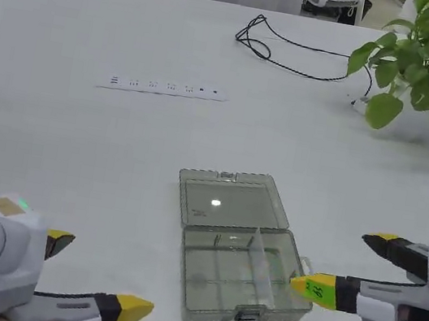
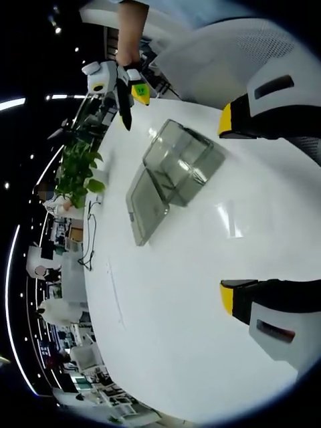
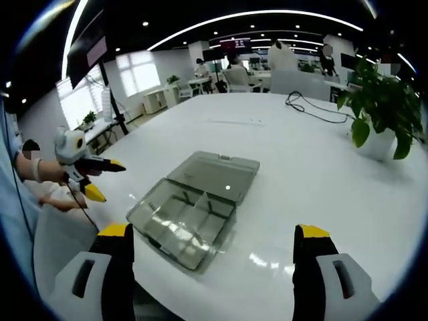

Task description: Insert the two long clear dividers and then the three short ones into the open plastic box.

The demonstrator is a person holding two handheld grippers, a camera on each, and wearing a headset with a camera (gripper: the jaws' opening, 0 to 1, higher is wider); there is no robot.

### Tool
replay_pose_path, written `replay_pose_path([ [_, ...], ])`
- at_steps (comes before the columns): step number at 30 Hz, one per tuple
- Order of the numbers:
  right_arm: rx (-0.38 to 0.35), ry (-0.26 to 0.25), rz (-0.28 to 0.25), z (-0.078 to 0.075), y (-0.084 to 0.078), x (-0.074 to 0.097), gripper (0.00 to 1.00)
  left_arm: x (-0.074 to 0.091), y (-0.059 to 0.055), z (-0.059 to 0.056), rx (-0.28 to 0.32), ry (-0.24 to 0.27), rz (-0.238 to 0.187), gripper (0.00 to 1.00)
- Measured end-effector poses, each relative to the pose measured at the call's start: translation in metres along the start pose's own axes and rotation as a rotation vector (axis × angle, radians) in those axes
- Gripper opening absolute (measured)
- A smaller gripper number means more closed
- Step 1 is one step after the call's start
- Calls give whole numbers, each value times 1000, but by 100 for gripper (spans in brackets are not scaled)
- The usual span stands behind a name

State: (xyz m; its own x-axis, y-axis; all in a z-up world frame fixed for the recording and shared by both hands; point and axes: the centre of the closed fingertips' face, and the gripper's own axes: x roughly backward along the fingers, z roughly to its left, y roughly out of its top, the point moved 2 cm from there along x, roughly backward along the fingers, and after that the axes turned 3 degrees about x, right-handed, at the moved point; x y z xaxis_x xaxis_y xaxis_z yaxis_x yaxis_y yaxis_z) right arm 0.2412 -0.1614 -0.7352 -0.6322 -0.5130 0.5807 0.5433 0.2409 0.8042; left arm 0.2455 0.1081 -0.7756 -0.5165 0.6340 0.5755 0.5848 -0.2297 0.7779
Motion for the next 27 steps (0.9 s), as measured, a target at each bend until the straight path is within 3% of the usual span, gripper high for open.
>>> replay_pose_path([
  [6,-2,36,-40,-11,-9,18,100,-5,-6,-8,35,39,3,88],
  [13,26,58,-78,-22,-14,34,100,-15,-19,-15,27,75,44,86],
  [14,40,71,-106,-21,-11,36,100,-16,-21,-14,28,81,49,86],
  [25,96,86,-158,-26,-6,41,100,-32,-25,-14,33,117,88,82],
  [27,100,88,-158,-28,-7,41,96,-34,-26,-12,42,120,89,81],
])
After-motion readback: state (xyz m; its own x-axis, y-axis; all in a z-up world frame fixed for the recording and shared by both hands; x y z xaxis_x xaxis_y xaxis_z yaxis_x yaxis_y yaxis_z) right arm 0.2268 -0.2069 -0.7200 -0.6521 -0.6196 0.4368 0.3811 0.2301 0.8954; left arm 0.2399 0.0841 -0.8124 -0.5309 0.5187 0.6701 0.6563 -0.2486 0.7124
